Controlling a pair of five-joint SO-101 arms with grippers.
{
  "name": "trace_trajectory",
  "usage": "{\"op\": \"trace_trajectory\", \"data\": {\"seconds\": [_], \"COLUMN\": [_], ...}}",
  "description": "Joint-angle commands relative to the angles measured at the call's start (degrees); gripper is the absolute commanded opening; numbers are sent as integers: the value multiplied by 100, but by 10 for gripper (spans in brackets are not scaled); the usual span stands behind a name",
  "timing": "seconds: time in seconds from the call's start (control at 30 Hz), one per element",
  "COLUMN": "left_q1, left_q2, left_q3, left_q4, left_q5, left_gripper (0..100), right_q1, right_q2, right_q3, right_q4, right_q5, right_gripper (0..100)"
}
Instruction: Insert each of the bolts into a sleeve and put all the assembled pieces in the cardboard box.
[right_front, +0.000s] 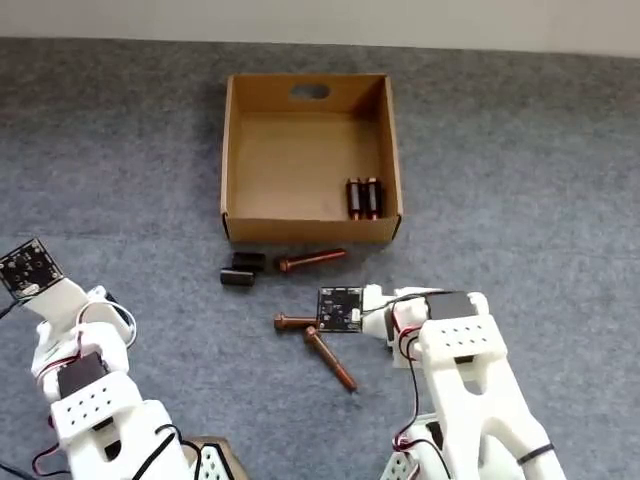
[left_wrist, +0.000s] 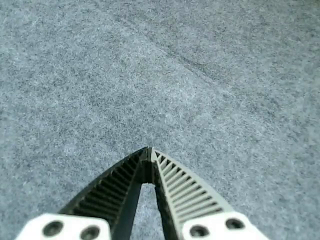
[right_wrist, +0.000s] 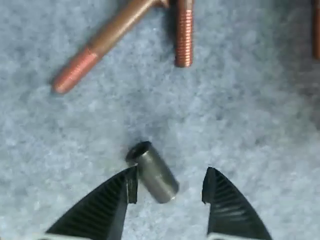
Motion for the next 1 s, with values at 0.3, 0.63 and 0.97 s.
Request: {"op": "trace_trajectory", "data": {"seconds": [0.3,0.63,0.97], "left_q1": [101,101,101], "left_q2": [-40,-40,-40], "left_q3": [-171,-171,-171], "left_q4": [-97,-105,-105], "left_q5": [18,18,18], "left_gripper": [14,14,14], "right_q1": [66,75,57], "right_q2": [-66,-101,-101], "right_q3": [673,-92,-1525], "right_q4": [-523,-523,1262], "right_q5": [712,-185,0], "right_gripper": [198,198,198]}}
